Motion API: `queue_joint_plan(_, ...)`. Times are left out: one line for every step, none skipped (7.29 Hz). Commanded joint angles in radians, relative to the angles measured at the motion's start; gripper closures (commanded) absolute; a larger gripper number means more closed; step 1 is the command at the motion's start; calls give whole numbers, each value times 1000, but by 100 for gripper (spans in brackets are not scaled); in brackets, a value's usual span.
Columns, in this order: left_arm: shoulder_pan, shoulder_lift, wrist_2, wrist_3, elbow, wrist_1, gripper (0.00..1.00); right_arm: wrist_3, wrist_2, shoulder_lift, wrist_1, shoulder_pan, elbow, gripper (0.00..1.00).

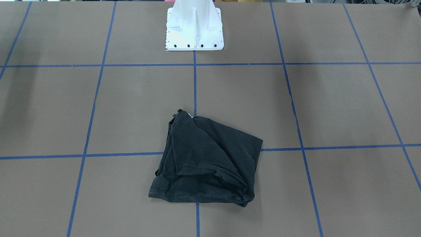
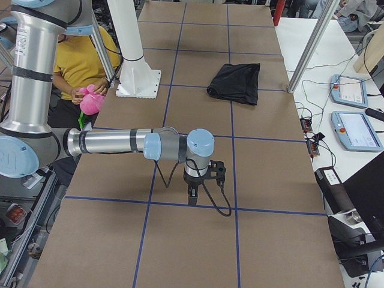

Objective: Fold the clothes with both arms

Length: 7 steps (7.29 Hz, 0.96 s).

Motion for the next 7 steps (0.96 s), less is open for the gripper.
queue_joint_plan(1,6,1,-1,9,2,0,1,38,1,31,0,-1,0)
queue_joint_plan(1,9,-1,-3,12,6,0,1,69,-1,38,0,-1,0)
queue_joint_plan(1,10,1,-1,31,6,0,3,68,-1,38,0,-3,0)
queue_joint_plan(1,10,1,0,48,5,0,1,65,-2,38,1,-3,0)
queue_joint_plan(1,10,1,0,49,5,0,1,63,-2,38,0,-1,0)
queue_joint_plan(1,10,-1,0,51,3,0,3,63,-1,38,0,-1,0)
queue_joint_plan(1,10,1,-1,52,5,0,3,63,-1,38,0,-1,0)
